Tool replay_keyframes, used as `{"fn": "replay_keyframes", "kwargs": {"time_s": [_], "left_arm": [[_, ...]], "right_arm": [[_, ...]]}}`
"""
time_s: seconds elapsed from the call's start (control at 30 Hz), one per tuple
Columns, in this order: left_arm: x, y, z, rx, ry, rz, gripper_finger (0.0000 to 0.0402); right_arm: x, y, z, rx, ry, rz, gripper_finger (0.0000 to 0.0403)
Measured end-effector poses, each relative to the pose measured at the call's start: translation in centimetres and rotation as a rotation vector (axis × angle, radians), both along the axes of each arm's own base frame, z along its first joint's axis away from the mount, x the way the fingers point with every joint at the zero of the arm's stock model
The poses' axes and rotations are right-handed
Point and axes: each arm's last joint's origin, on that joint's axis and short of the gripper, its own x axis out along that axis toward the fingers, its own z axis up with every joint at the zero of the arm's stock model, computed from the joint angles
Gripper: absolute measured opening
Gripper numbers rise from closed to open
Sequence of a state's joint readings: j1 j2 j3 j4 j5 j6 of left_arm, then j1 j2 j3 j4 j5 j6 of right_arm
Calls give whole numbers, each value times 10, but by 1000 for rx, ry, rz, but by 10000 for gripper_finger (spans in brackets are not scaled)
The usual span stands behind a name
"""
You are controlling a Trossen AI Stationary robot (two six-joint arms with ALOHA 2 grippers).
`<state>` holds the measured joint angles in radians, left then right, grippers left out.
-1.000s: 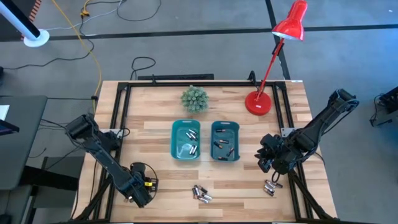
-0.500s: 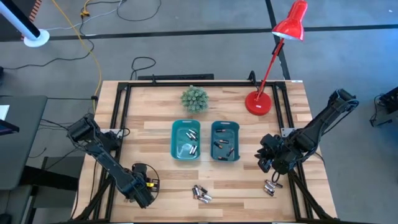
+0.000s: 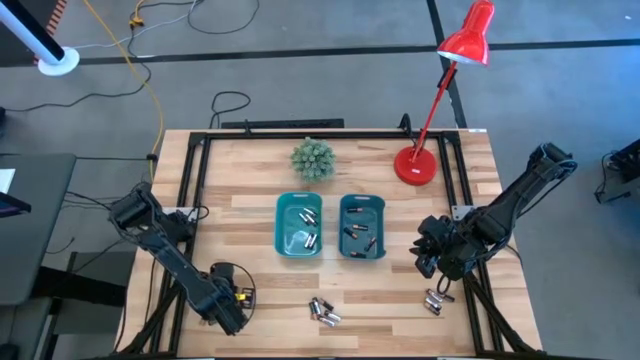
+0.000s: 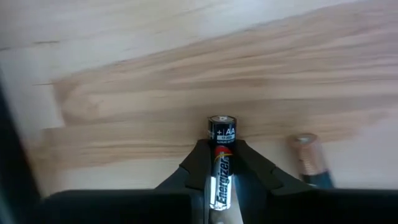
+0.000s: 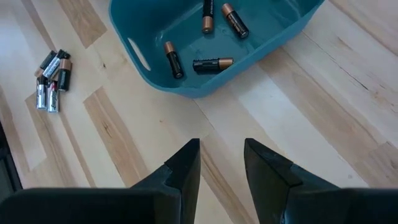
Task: Sort batteries
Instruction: Put the silver battery into the green bin
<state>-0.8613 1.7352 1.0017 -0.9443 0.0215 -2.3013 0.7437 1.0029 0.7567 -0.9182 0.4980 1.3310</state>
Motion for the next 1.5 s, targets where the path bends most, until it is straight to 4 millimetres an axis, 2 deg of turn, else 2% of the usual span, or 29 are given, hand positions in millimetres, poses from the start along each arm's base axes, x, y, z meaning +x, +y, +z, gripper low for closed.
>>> {"fn": "replay_keyframes", "kwargs": {"time_s": [0.23,0.4,0.5,0.7,0.93,1.1,1.23,1.33,1.5], "left_arm": [[4,0,27,6,-2,14,43],[8,11,59,61,-67,23,45],[12,25,81,122,-123,21,45],[34,67,120,228,-219,-81,46],[84,142,149,294,-251,-314,47],[117,196,158,342,-391,-473,47],[130,226,152,318,-398,-570,47],[140,234,135,255,-348,-655,47],[160,225,107,175,-309,-800,47]], "right_arm": [[0,0,0,-14,3,19,140],[0,0,0,-34,8,47,140],[0,0,0,-35,8,49,140],[0,0,0,-35,8,48,140],[0,0,0,-28,6,38,140],[0,0,0,-10,3,12,140],[1,-1,0,15,-2,-28,140],[2,-3,0,26,-4,-61,140],[7,-10,0,25,-3,-112,140]]}}
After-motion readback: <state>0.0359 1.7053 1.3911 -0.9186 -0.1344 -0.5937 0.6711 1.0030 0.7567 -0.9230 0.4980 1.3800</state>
